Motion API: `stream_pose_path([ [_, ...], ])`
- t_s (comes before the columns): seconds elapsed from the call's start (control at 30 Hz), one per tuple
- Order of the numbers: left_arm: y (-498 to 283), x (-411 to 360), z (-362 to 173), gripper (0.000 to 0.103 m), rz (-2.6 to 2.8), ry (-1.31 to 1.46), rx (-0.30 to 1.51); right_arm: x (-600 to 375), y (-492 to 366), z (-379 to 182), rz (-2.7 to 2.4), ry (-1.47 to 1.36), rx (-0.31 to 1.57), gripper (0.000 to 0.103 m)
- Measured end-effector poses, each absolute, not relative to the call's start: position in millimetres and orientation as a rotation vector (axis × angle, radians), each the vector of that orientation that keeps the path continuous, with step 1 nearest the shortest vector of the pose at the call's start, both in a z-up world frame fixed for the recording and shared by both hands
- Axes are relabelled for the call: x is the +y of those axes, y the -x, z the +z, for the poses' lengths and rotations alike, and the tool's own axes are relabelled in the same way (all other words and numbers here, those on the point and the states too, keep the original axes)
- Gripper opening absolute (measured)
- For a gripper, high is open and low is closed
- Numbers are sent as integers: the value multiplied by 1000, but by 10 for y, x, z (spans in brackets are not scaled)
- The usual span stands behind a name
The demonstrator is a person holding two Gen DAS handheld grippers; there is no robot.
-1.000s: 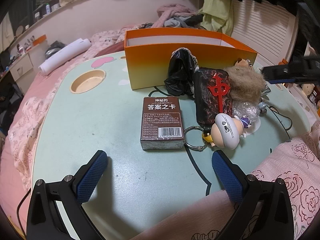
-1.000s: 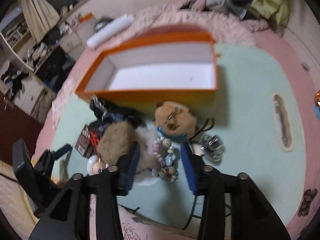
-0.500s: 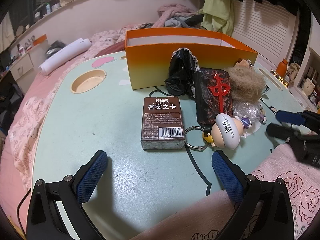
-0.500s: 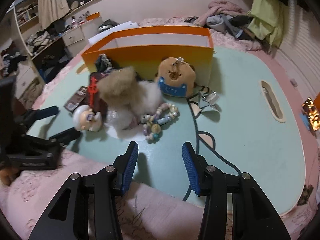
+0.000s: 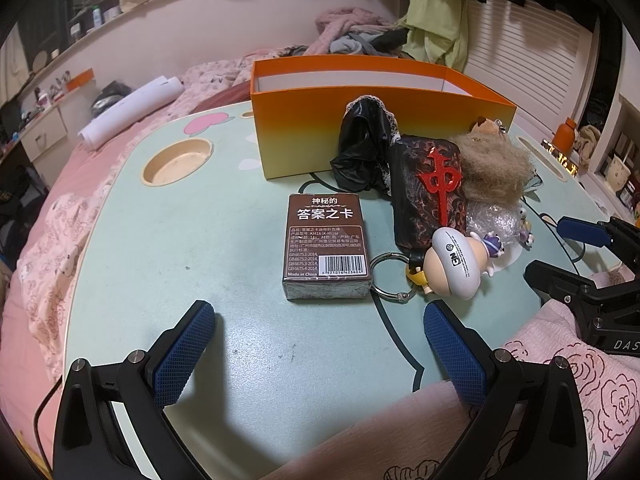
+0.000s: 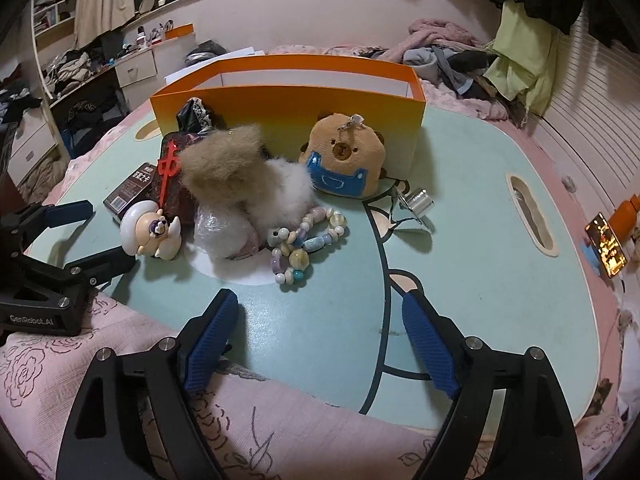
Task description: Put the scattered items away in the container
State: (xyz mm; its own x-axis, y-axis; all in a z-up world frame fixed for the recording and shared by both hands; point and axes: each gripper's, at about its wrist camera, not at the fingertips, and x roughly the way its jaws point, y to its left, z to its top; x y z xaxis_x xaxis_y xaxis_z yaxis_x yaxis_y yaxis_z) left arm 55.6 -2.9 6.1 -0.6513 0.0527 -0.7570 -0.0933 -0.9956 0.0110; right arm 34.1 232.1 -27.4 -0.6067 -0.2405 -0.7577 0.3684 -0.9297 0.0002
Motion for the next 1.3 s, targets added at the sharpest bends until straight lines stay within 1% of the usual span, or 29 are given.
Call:
stream_pose_path([
  [0.4,-576,-73,74,103,2807,1274,55,2316,-344,-272,-2537,-1163,222,85],
  [0.73,-548,-337,264,103,2838,1154,-158,2323,-330,-269,-2535,-1162,218,85],
  [0.83,-394,-334,283,102,2862,1152,-123,2327,-325,-269,-2535,-1161,219,85],
  [0.9,-309,-297,273,95,2853,1166,-95,2324,-330,-270,-2535,-1161,219,85],
  [0.97,-219,-233,238,83,2811,1190,-76,2325,-329,-270,-2535,-1161,219,85],
  [1.0,-202,-211,223,80,2802,1197,-72,2324,-330,-270,-2535,-1161,218,85],
  [1.03,-188,-200,205,71,2799,1205,-69,2327,-325,-270,-2535,-1161,218,85],
  [1.07,-180,-193,194,57,2796,1210,-68,2326,-327,-270,-2535,-1161,218,85],
  [1.1,-174,-192,180,47,2788,1214,-73,2325,-329,-271,-2535,-1161,218,85],
  [1.13,-173,-203,168,40,2780,1210,-88,2328,-325,-271,-2535,-1161,218,85],
  [1.23,-233,-256,177,40,2794,1173,-131,2337,-327,-260,-2534,-1154,201,85],
  [1.3,-322,-290,223,40,2829,1126,-144,2398,-318,-228,-2521,-1138,128,85],
])
